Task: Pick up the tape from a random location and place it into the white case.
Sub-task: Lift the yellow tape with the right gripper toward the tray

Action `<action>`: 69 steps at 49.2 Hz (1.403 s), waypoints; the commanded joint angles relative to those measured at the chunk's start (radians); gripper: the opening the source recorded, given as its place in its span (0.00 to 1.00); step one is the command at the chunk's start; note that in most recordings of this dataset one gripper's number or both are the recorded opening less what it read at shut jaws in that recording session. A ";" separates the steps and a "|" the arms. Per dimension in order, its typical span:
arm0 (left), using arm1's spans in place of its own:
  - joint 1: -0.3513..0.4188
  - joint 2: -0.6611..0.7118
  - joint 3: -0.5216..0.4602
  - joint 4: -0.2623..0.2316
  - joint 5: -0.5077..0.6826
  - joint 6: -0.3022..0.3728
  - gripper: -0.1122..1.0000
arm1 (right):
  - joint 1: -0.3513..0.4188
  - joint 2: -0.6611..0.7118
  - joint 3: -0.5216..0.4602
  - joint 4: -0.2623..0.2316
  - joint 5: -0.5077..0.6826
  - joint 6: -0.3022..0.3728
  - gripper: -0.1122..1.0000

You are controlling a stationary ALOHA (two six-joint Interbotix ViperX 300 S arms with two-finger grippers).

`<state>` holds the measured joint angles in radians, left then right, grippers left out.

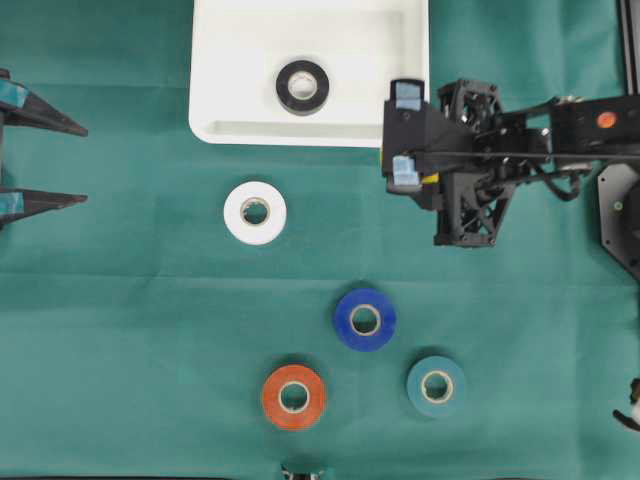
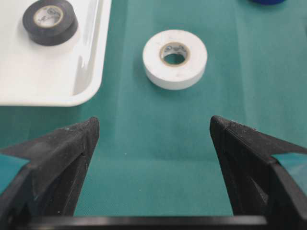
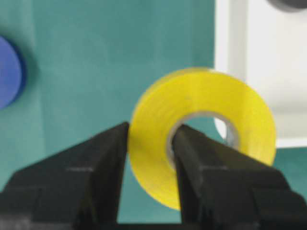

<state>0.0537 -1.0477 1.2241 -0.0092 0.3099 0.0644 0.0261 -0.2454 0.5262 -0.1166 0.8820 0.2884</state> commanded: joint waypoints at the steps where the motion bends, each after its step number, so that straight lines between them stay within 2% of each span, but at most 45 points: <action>1: 0.005 0.012 -0.015 -0.002 -0.003 -0.002 0.94 | 0.000 -0.035 -0.052 -0.012 0.038 0.005 0.38; 23: 0.003 0.012 -0.015 -0.002 -0.003 -0.002 0.94 | 0.000 -0.084 -0.094 -0.023 0.110 0.008 0.37; 69: 0.003 0.012 -0.014 -0.002 -0.002 -0.002 0.94 | 0.000 -0.075 -0.087 -0.023 0.106 0.009 0.38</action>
<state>0.0537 -1.0462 1.2241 -0.0092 0.3114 0.0644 0.0261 -0.3129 0.4617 -0.1365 0.9925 0.2945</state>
